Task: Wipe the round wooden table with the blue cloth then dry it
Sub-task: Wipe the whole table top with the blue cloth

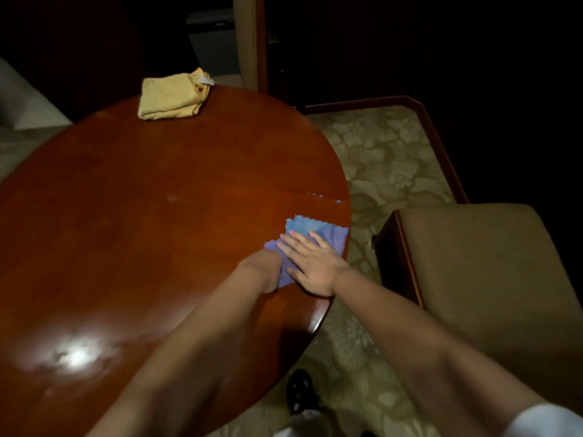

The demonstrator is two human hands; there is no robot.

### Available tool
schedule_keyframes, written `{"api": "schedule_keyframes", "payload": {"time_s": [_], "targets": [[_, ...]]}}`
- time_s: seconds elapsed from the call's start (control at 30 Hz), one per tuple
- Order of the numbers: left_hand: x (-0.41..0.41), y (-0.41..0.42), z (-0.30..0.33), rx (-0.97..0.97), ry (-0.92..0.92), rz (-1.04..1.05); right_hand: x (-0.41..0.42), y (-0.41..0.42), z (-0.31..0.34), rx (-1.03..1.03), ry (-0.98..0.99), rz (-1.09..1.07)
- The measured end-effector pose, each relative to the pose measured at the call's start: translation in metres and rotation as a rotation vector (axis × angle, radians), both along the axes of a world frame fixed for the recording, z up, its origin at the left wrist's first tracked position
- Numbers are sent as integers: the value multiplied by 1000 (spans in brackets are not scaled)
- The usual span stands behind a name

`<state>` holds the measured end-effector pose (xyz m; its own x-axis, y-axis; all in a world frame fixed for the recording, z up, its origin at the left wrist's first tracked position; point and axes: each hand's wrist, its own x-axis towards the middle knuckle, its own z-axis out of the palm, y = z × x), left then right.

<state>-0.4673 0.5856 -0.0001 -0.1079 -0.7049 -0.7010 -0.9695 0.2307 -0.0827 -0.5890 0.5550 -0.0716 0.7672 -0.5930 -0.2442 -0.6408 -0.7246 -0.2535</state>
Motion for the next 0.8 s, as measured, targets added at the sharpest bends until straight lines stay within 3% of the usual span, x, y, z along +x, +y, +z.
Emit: {"api": "schedule_keyframes", "payload": {"time_s": [0.1,0.23,0.43,0.67,0.8], "targets": [[7,32,-12,23,-68,38,-7,26,4,11,-27,-6],[-2,65,-7,8,-27,145,-18,56,5,32,-24,1],[-18,87,-10,-27,14,279,-22,83,-2,27,-36,-178],[-6,40,-6,-110,121,308,-15,43,-1,-23,-1,-314],[-7,-1,-6,-74,155,260,-21,-9,-4,-42,63,-254]]}}
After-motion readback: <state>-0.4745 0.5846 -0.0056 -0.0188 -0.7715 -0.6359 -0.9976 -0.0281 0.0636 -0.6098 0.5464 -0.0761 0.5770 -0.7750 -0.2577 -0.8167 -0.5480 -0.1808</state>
